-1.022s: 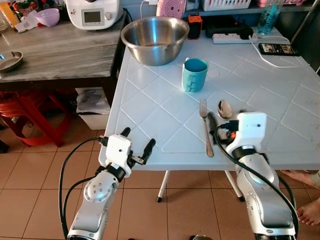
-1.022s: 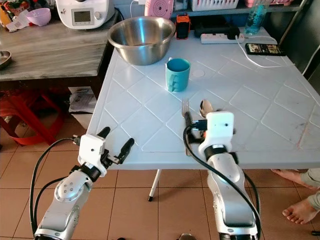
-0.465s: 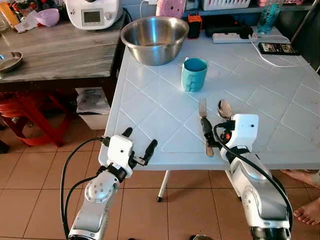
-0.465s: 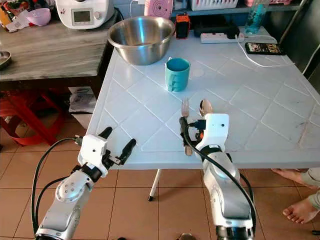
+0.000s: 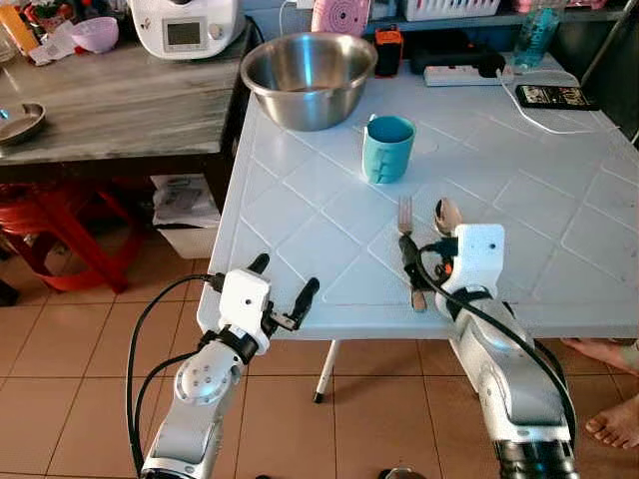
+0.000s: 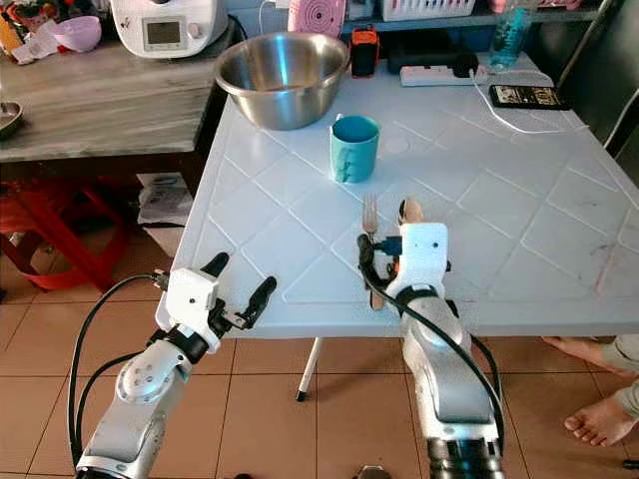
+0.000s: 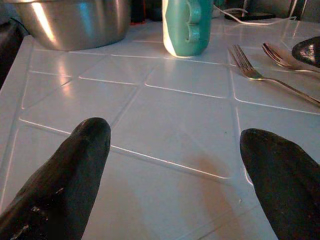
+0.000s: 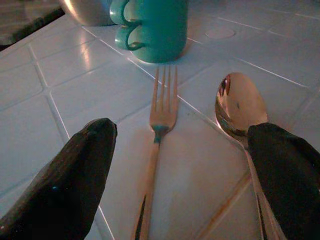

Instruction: Setting the table

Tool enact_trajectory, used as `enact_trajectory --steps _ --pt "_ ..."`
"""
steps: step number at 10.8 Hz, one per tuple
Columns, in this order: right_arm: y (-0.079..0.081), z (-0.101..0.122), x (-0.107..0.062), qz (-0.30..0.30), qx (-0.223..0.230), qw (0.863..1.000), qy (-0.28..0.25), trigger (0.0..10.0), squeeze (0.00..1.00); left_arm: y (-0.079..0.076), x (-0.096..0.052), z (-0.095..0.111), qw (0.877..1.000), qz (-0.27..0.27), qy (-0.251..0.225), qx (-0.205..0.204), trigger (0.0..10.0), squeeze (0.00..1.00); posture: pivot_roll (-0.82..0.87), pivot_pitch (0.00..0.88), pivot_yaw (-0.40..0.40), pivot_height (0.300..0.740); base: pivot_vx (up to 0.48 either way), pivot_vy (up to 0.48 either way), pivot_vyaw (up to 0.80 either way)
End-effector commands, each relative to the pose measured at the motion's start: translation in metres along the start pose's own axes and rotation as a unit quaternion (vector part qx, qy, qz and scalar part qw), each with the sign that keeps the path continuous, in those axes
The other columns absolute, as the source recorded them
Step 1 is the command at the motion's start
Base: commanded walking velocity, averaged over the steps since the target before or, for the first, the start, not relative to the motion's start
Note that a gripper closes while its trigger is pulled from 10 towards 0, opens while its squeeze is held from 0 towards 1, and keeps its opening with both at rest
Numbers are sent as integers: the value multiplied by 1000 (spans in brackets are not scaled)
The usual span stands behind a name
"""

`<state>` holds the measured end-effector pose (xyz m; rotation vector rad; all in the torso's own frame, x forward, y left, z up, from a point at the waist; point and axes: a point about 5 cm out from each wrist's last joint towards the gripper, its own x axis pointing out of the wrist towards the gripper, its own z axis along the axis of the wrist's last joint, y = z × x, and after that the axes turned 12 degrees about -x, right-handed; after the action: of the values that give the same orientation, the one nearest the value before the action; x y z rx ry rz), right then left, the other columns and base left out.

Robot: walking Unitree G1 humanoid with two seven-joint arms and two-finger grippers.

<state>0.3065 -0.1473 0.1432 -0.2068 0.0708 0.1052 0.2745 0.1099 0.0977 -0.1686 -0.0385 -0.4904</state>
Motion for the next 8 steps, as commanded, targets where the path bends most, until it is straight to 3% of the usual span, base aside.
enact_trajectory --steps 1,4,5,6,7,8 --pt "1 -2 2 2 1 1000 8 10000 0 2 -1 -1 1000 4 4 3 10000 0 -195 143 80 740 0 0 0" --pt "4 -6 12 2 -1 999 35 10000 0 0 0 -1 1000 0 4 1 10000 0 -196 147 80 740 0 0 0" --pt "6 -3 15 5 -5 999 35 6980 0 -1 0 0 1000 -5 2 1 10000 0 -196 149 80 740 0 0 0" --pt "11 0 19 14 -10 999 30 2980 0 -3 1 2 1000 -16 0 -1 10000 0 -194 152 80 740 0 0 0" --pt "15 1 22 15 -13 999 31 1843 0 -5 1 2 1000 -30 1 0 10000 0 -194 152 82 740 0 0 0" --pt "18 1 25 18 -16 999 35 1961 0 -7 0 2 999 -46 5 2 10000 0 -194 153 80 740 0 0 0"
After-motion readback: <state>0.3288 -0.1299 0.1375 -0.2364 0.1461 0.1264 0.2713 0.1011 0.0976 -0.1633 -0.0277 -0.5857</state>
